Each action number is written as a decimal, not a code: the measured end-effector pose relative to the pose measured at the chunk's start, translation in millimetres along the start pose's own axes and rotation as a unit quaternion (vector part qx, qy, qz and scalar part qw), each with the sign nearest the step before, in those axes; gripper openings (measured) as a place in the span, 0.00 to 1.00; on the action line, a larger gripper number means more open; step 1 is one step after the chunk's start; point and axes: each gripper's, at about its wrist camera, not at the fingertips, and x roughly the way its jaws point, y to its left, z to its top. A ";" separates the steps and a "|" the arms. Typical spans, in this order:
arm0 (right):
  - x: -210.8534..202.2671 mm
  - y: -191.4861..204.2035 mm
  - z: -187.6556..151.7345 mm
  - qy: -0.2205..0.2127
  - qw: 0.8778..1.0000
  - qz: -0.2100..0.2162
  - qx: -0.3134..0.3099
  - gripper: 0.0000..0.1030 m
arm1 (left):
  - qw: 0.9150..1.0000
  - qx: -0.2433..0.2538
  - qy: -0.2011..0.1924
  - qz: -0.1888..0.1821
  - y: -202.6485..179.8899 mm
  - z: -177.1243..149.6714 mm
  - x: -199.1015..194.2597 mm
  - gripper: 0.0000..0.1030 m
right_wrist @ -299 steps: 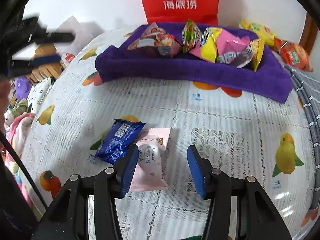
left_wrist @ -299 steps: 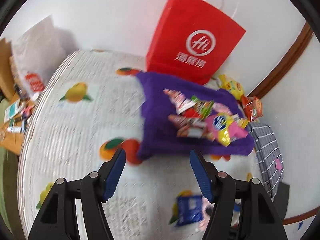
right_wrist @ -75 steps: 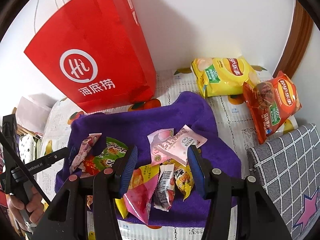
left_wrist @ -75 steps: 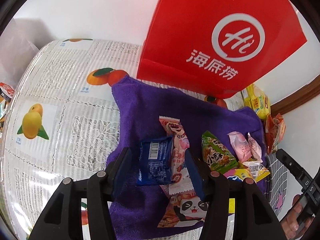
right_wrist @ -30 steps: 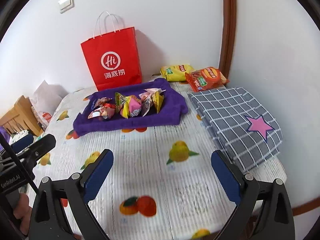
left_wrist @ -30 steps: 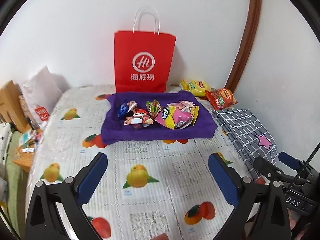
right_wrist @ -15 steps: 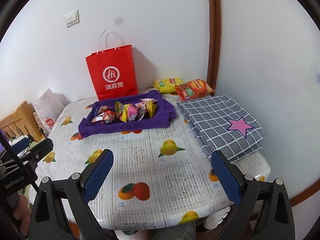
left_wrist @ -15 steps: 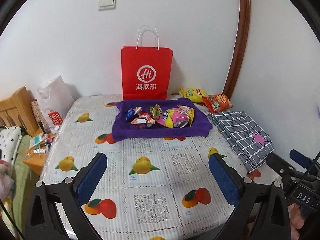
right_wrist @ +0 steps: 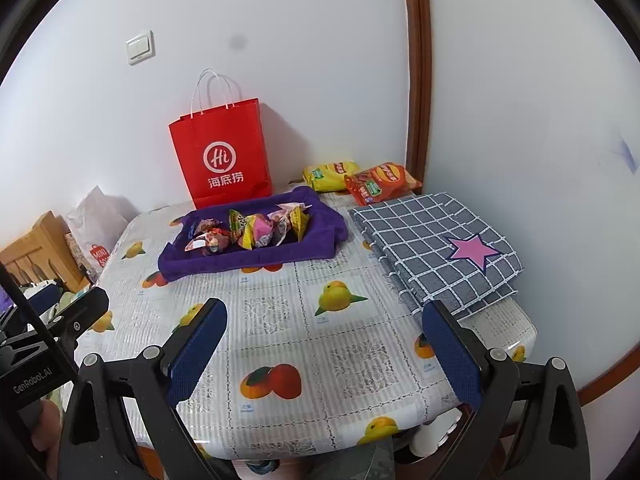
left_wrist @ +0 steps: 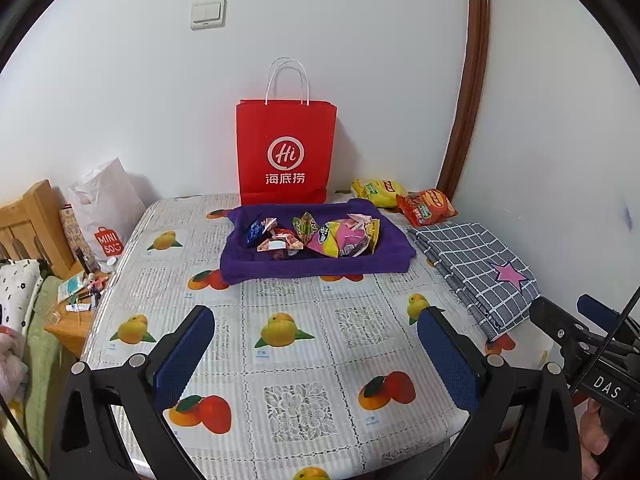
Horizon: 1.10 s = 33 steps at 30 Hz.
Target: Organize snacks
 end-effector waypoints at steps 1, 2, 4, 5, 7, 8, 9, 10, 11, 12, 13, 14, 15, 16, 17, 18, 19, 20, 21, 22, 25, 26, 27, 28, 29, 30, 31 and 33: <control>-0.2 0.8 -0.2 0.000 1.000 0.000 -0.001 0.94 | 1.000 0.001 -0.001 0.001 0.2 -0.2 -1.0 1.00; -0.3 1.7 -0.4 0.000 1.000 0.000 -0.002 0.94 | 1.000 0.000 -0.001 0.001 0.4 0.2 -1.1 1.00; -0.3 2.7 -0.7 0.000 1.000 0.002 -0.003 0.94 | 1.000 -0.001 -0.002 0.001 1.2 0.4 -1.9 1.00; 0.0 2.8 -0.6 0.000 1.000 0.002 -0.003 0.94 | 1.000 -0.001 -0.002 0.000 1.4 0.4 -1.9 0.99; 0.3 2.6 -1.1 0.001 1.000 0.003 -0.003 0.94 | 1.000 -0.001 -0.003 -0.001 2.0 0.3 -3.3 1.00; 0.5 2.8 -1.3 0.001 1.000 0.003 -0.003 0.94 | 1.000 -0.001 -0.003 0.000 1.9 0.3 -3.5 1.00; 0.7 2.8 -1.4 0.001 1.000 0.003 -0.002 0.95 | 1.000 -0.001 -0.003 0.000 1.8 0.4 -4.0 1.00; 0.7 2.7 -1.4 0.002 1.000 0.002 -0.001 0.94 | 1.000 -0.001 -0.004 0.000 1.8 0.4 -4.5 1.00; 0.6 2.7 -1.6 0.002 1.000 0.003 0.000 0.95 | 1.000 -0.001 -0.005 -0.001 1.8 0.4 -5.3 1.00; 0.5 2.2 -1.9 0.002 1.000 0.003 0.000 0.95 | 1.000 -0.001 -0.005 -0.002 1.7 0.5 -5.8 1.00; 0.4 2.3 -2.1 0.003 1.000 0.003 -0.001 0.95 | 1.000 -0.001 -0.005 -0.002 2.0 0.6 -6.2 1.00; 0.5 2.7 -2.3 0.003 1.000 0.003 -0.001 0.95 | 1.000 -0.001 -0.005 -0.002 2.0 0.6 -6.3 1.00; 0.3 2.9 -2.6 0.003 1.000 0.002 -0.001 0.95 | 1.000 -0.001 -0.006 -0.002 2.0 0.6 -6.5 1.00; 0.5 2.6 -2.5 0.003 1.000 0.003 -0.001 0.94 | 1.000 -0.001 -0.006 -0.003 2.2 0.7 -6.1 1.00; 0.5 2.8 -2.6 0.003 1.000 0.003 -0.001 0.94 | 1.000 -0.001 -0.005 -0.004 2.3 0.7 -6.3 1.00; 0.4 2.7 -2.8 0.004 1.000 0.003 -0.001 0.94 | 1.000 -0.001 -0.005 -0.003 2.2 0.8 -6.4 1.00; 0.2 2.6 -3.0 0.004 1.000 0.003 0.000 0.94 | 1.000 0.000 -0.005 -0.002 2.1 1.0 -6.6 1.00; 0.2 2.7 -3.0 0.004 1.000 0.004 0.000 0.94 | 1.000 0.000 -0.005 -0.002 2.0 0.9 -6.8 1.00; 0.7 2.4 -2.8 0.004 1.000 0.005 0.000 0.94 | 1.000 -0.001 -0.005 -0.002 2.1 1.0 -6.8 1.00; 0.6 2.7 -2.9 0.004 1.000 0.005 -0.001 0.94 | 1.000 -0.001 -0.005 -0.003 2.0 1.1 -6.4 0.99; 1.1 3.0 -2.9 0.004 1.000 0.006 -0.001 0.95 | 1.000 -0.002 -0.004 -0.003 1.8 1.2 -6.4 1.00; 1.1 3.1 -3.1 0.004 1.000 0.006 -0.001 0.95 | 1.000 -0.002 -0.004 -0.003 1.7 1.2 -6.3 1.00; 1.3 3.2 -3.4 0.004 1.000 0.006 -0.001 0.95 | 1.000 -0.002 -0.004 -0.003 1.6 1.2 -6.3 1.00; 1.2 3.1 -3.4 0.004 1.000 0.006 -0.001 0.94 | 1.000 -0.001 -0.003 -0.002 1.4 1.2 -6.1 0.99; 1.7 3.4 -3.6 0.004 1.000 0.006 -0.001 0.94 | 1.000 -0.001 -0.004 -0.002 1.6 1.0 -6.3 1.00; 2.0 3.2 -3.9 0.005 1.000 0.006 -0.001 0.95 | 1.000 -0.002 -0.003 -0.002 1.7 1.0 -6.3 1.00; 2.3 3.2 -4.1 0.005 1.000 0.006 -0.001 0.94 | 1.000 -0.002 -0.004 -0.003 1.7 1.0 -6.3 1.00; 2.6 3.4 -4.2 0.005 1.000 0.007 -0.001 0.94 | 1.000 -0.002 -0.004 -0.003 1.5 0.9 -6.2 1.00</control>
